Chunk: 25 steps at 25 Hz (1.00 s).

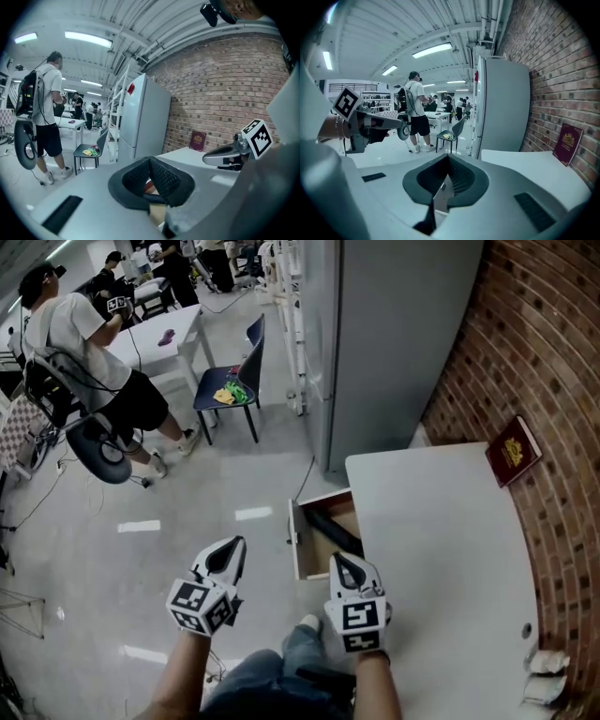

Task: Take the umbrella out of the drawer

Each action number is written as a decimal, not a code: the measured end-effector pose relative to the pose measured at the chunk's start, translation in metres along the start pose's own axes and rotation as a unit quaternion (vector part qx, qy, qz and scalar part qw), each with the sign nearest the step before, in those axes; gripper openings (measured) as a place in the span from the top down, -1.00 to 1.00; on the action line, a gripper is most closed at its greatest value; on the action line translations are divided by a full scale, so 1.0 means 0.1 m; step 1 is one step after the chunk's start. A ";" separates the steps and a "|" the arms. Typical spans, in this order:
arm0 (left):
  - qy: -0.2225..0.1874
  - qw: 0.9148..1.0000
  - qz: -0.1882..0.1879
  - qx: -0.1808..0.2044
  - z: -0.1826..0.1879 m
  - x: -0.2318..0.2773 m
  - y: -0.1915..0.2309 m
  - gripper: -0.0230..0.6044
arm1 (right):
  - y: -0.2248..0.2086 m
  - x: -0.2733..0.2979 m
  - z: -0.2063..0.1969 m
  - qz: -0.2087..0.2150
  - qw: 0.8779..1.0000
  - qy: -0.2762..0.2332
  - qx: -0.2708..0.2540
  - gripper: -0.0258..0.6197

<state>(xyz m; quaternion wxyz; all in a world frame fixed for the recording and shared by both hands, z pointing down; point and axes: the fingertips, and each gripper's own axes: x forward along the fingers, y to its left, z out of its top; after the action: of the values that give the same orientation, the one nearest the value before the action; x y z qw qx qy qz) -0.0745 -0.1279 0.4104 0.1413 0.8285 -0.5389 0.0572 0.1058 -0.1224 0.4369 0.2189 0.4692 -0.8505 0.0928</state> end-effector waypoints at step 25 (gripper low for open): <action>0.144 0.985 -0.051 -0.085 -1.22 1.23 0.91 0.93 | -0.11 1.76 -1.32 0.012 0.975 0.219 0.032 0.42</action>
<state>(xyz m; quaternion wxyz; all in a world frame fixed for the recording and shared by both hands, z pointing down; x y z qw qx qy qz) -0.0990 -0.2345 0.5727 0.2906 0.8226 -0.4731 0.1228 0.0712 -0.2133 0.6343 0.3838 0.4340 -0.7840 0.2229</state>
